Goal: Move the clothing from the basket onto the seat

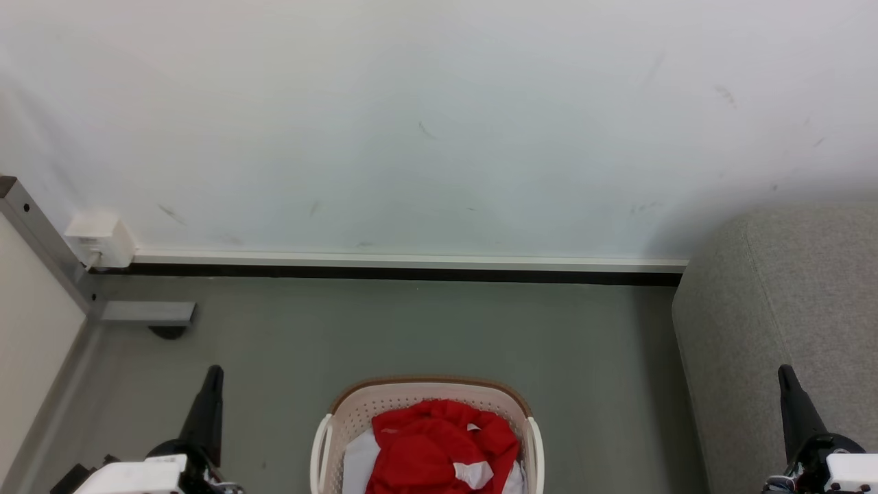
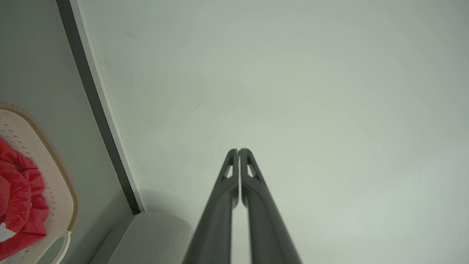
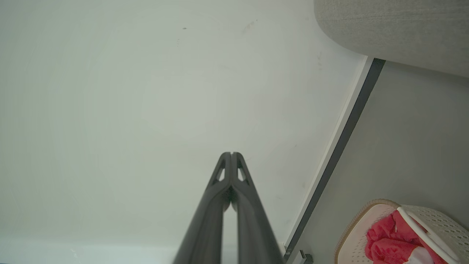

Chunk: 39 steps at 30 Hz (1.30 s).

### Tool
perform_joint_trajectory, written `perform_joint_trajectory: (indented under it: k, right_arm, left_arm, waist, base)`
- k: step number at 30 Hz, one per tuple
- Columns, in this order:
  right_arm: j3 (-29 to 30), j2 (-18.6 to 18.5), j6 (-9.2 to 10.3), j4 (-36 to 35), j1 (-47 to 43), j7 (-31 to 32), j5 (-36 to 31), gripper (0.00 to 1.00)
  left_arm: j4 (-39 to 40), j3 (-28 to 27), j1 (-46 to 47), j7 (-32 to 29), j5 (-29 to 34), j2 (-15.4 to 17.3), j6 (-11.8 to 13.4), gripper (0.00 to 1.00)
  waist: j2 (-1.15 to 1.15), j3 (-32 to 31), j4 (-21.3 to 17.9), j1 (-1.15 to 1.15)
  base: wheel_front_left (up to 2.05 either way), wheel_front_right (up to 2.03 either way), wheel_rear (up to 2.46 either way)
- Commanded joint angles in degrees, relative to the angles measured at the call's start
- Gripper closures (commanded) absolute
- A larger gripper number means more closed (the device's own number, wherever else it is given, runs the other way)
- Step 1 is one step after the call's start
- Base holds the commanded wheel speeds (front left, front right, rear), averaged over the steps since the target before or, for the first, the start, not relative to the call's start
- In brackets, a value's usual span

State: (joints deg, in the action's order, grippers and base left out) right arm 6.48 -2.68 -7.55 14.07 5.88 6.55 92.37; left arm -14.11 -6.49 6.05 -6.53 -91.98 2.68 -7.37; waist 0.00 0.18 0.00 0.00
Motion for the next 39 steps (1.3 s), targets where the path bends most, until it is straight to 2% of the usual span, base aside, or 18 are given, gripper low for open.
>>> perform_joint_trajectory:
  k: [1, 5, 6, 21, 32, 39]
  right_arm:
    - [0.0, -0.4, 0.13, -0.2, 0.8, 0.1, 0.1, 1.0]
    - [0.0, -0.4, 0.13, -0.2, 0.8, 0.1, 0.1, 1.0]
    - [0.0, 0.0, 0.0, 0.0, 0.0, 0.0, 0.0, 0.0]
    - [-1.4, -1.0, 0.01, -0.6, -2.5, -3.6, -3.5, 0.0]
    - [-1.9, -2.2, 0.02, -2.7, -3.3, -6.5, -14.9, 0.0]
    - [-2.1, -2.6, 0.03, -4.0, -3.8, -8.1, -23.3, 0.0]
  left_arm:
    - [0.2, -0.1, 0.4, -0.2, -0.8, 0.4, -0.3, 1.0]
    - [0.2, -0.1, 0.4, -0.2, -0.8, 0.4, -0.3, 1.0]
    - [0.0, 0.0, 0.0, 0.0, 0.0, 0.0, 0.0, 0.0]
    - [-1.8, 3.6, -0.4, 3.7, 1.9, -0.2, 0.1, 0.0]
    - [-3.1, 4.4, 0.0, 6.5, 9.9, -0.1, 0.1, 0.0]
    - [-3.1, 4.6, 0.1, 8.1, 17.5, 0.0, 0.2, 0.0]
  waist:
    - [0.0, 0.0, 0.0, 0.0]
    - [0.0, 0.0, 0.0, 0.0]
    - [0.0, 0.0, 0.0, 0.0]
    - [0.0, 0.1, 0.1, 0.0]
    - [0.0, 0.1, 0.2, 0.0]
    - [0.0, 0.1, 0.3, 0.0]
  base:
    - [0.0, 0.0, 0.0]
    - [0.0, 0.0, 0.0]
    - [0.0, 0.0, 0.0]
    - [0.0, 0.0, 0.0]
    - [0.0, 0.0, 0.0]
    - [0.0, 0.0, 0.0]
